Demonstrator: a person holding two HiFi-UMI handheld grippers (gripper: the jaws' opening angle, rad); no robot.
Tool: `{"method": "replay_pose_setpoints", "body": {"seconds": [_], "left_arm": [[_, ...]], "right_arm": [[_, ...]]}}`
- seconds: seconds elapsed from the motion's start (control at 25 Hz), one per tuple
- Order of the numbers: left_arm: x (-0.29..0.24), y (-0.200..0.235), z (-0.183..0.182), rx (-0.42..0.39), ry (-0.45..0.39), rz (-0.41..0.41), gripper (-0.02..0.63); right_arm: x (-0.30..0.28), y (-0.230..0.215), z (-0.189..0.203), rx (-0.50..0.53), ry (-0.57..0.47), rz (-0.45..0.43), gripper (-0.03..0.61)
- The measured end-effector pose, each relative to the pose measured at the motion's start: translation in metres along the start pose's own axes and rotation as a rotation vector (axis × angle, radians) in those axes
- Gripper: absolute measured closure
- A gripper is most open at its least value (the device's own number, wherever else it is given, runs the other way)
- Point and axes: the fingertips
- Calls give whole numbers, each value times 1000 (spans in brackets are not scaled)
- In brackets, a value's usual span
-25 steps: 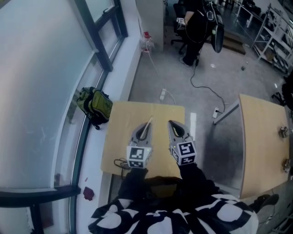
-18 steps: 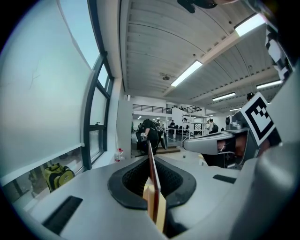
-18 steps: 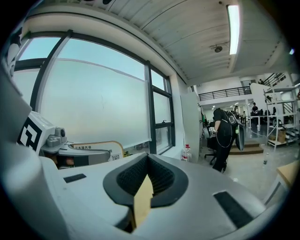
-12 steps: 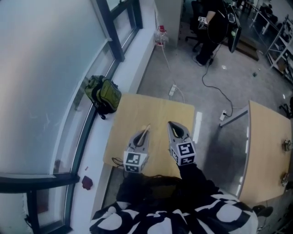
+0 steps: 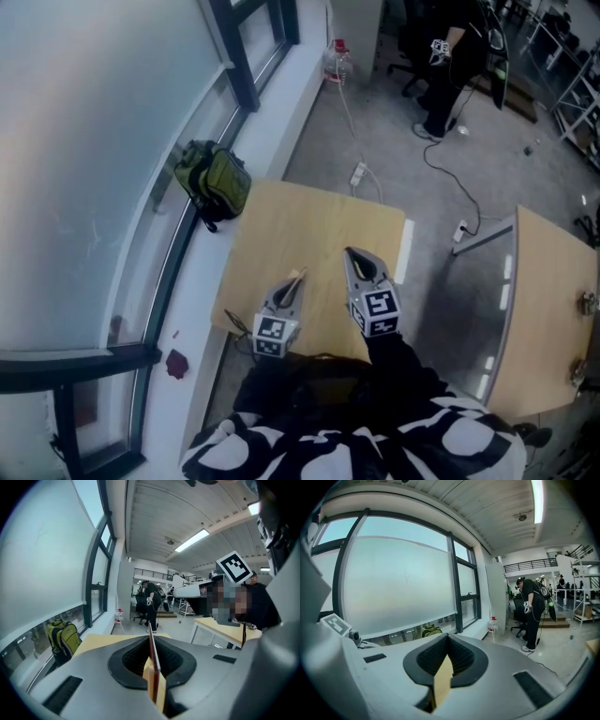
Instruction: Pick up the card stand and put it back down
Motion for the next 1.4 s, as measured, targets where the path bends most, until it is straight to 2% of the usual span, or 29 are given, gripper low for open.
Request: {"method": "replay_pose_setpoints", "body": {"seconds": [0.2, 0.4, 0.64, 0.8, 1.12, 1.4], "left_arm": [[8, 12, 21, -28, 44, 34, 595], [26, 46, 40, -73, 95, 98, 595], [46, 120, 62, -115, 164, 136, 595], [50, 176, 67, -160, 246, 180, 595], [17, 282, 43, -271, 350, 291, 595], [-52, 322, -3, -300, 352, 375, 595]], "right_arm": [[-9, 3, 13, -9, 41, -11, 565], [-24, 10, 24, -8, 81, -19, 565], [-48, 12, 36, -30, 120, -16, 565], [-64, 15, 44, -63, 143, -10, 565], [-77, 17, 66, -86, 204, 17, 565], [-83, -4, 79, -90, 265, 72, 565]]}}
Point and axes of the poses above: the fingertips, and each gripper's own axes: x backward along the fingers, y to its left, z out of its underside, and after that the axes turned 9 degrees about x, right-handed
